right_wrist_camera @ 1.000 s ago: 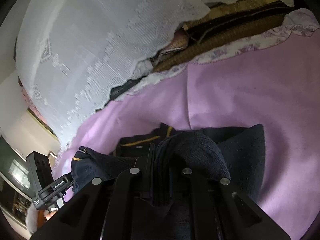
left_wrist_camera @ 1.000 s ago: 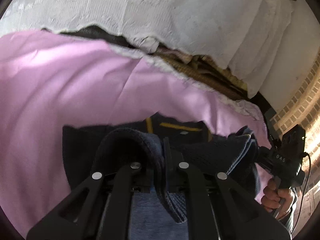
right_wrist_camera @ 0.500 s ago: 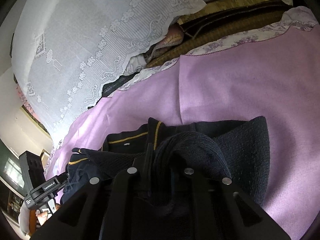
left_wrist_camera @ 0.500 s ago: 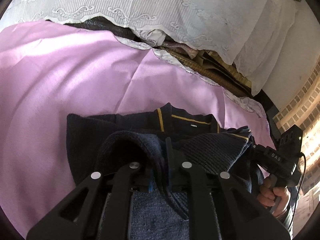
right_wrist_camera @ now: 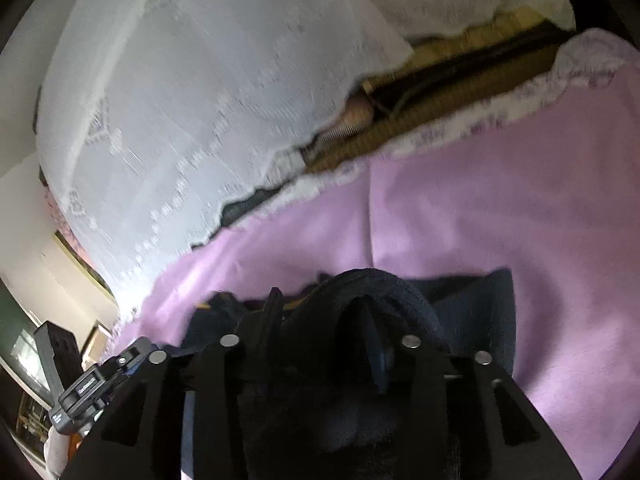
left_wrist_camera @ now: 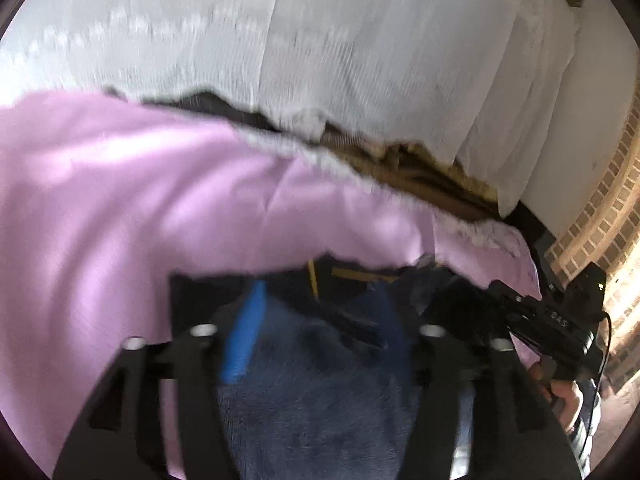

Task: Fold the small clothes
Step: 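Lay the folded hem on the collar and open both grippers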

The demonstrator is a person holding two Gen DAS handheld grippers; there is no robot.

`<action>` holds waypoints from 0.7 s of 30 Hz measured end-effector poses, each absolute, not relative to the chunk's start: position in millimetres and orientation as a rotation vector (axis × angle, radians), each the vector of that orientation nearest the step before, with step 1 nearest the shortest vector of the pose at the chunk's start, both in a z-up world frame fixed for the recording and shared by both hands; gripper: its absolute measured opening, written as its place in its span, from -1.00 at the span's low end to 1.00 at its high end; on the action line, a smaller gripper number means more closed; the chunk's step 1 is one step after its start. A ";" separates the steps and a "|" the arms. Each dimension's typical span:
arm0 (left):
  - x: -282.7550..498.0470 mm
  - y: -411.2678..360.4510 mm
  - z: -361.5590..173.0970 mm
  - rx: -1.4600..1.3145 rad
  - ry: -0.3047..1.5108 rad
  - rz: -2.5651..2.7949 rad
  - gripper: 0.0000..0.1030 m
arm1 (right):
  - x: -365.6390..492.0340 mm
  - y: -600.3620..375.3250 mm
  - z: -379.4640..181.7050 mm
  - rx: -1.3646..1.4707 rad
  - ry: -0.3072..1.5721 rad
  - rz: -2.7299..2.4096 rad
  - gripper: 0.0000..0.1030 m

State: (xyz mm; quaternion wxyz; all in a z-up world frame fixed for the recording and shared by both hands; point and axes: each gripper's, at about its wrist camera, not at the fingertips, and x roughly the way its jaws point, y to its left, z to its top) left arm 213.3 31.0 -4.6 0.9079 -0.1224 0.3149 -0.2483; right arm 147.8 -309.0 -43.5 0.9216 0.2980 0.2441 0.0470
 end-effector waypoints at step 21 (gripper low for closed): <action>246.1 15.4 -56.4 -0.157 0.890 -0.385 0.05 | 146.1 -316.4 -31.9 0.512 0.496 0.038 -0.78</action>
